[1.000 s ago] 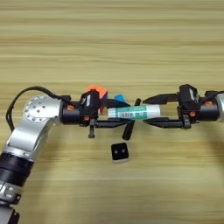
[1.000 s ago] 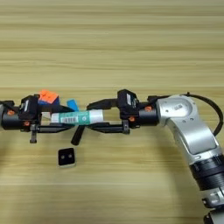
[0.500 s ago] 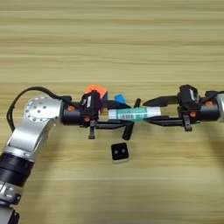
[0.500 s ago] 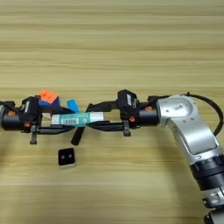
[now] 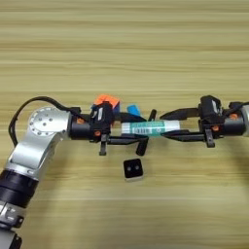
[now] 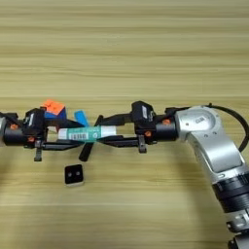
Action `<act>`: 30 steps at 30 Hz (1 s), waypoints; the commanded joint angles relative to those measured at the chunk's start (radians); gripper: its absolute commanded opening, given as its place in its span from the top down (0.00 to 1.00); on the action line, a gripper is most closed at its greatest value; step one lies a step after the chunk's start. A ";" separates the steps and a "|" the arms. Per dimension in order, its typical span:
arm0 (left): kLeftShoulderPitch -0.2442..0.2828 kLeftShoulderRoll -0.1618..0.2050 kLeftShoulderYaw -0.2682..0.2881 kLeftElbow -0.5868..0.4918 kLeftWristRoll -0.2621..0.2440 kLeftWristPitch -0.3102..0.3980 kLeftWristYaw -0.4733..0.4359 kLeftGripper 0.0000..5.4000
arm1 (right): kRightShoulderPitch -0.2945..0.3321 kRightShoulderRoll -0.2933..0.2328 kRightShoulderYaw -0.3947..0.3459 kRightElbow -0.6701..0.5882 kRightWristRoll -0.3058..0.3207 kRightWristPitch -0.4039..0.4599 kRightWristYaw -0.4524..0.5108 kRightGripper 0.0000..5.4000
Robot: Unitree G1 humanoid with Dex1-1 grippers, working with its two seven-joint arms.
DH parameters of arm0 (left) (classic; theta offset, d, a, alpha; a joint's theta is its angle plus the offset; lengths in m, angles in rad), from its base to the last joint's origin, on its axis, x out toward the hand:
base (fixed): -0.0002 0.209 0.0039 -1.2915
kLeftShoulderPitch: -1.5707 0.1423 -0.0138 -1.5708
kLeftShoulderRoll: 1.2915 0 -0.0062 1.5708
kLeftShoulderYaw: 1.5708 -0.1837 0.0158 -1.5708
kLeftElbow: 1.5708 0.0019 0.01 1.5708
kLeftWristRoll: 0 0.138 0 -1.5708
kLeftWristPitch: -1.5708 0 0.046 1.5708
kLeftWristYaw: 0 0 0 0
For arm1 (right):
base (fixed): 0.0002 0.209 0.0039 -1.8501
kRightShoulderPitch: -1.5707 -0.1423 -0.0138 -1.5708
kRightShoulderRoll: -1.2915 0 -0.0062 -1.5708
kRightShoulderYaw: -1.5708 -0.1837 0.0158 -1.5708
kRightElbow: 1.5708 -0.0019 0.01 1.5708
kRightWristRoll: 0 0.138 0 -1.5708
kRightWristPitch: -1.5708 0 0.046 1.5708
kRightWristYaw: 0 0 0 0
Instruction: Move the objects on the table
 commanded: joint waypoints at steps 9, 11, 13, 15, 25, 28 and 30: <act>-0.030 -0.015 0.001 0.029 0.022 -0.030 0.023 0.70 | -0.002 -0.008 -0.001 -0.004 -0.001 -0.003 0.005 0.69; -0.030 -0.016 0.001 0.032 0.024 -0.032 0.023 0.70 | -0.004 -0.009 -0.001 -0.006 0.000 -0.001 0.005 0.69; -0.030 -0.017 0.000 0.034 0.024 -0.033 0.022 0.70 | -0.005 -0.009 -0.002 -0.007 0.001 0.000 0.005 0.69; -0.030 -0.017 0.000 0.035 0.024 -0.033 0.022 0.70 | -0.005 -0.009 -0.002 -0.007 0.000 0.000 0.006 0.69; -0.029 -0.018 -0.001 0.037 0.023 -0.037 0.020 0.70 | -0.006 -0.007 -0.002 -0.007 0.001 0.000 0.004 0.69; -0.027 -0.017 -0.001 0.035 0.023 -0.036 0.018 0.70 | -0.005 -0.006 -0.002 -0.010 0.001 0.002 0.001 0.69; -0.026 -0.017 0.000 0.036 0.023 -0.037 0.019 0.70 | -0.004 -0.005 -0.002 -0.010 0.001 0.002 0.000 0.69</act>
